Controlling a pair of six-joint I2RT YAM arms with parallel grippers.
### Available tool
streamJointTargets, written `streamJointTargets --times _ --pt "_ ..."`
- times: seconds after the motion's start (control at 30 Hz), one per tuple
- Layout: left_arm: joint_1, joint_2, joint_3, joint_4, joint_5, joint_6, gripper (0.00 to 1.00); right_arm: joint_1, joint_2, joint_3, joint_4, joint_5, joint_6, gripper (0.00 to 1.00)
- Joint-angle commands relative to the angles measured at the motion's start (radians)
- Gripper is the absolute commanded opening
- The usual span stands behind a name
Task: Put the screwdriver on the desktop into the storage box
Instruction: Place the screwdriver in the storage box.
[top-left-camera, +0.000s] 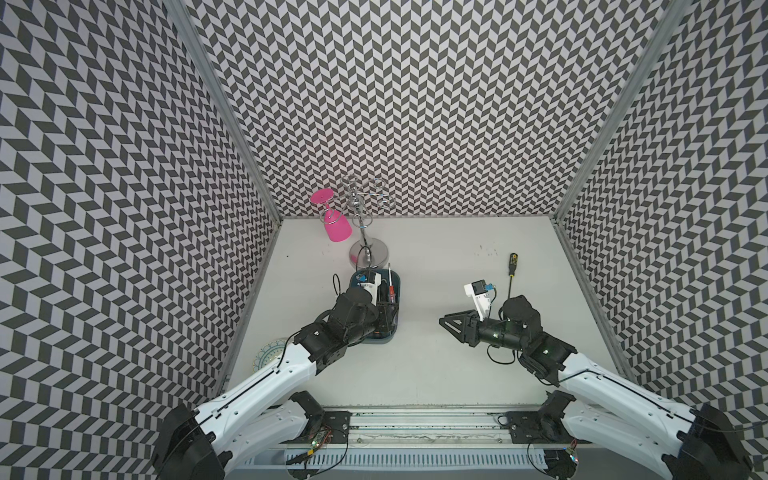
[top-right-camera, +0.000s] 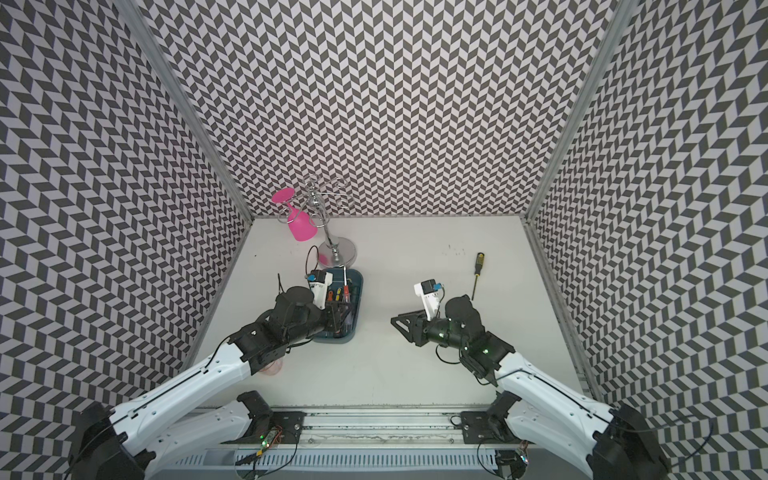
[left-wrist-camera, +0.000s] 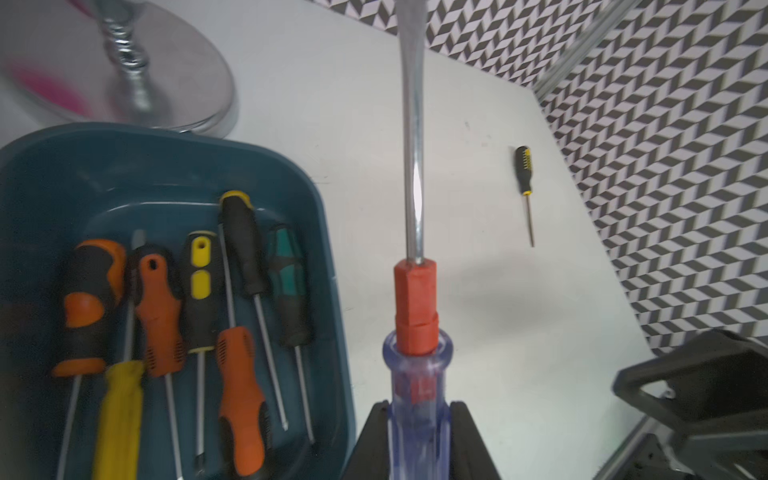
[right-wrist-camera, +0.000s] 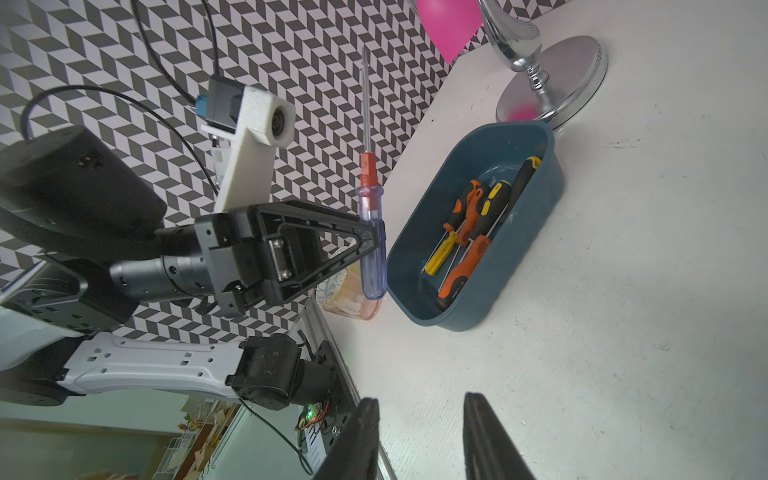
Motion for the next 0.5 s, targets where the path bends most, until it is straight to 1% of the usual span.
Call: streamJointTargets --times 0.0,0.23,0.47 --pt "0.012 0.046 0.061 -0.126 -0.110 0.042 0.00 0.003 0.010 -0.017 0.028 0.014 -0.012 0.37" --pt "0.043 0.175 0.124 -0.202 -0.219 0.070 0.00 0.003 0.016 -0.022 0.028 0.024 -0.014 0.37" --pt "0.055 0.331 0.179 -0.199 -0.225 0.102 0.00 0.003 0.039 -0.028 0.036 0.025 -0.010 0.37"
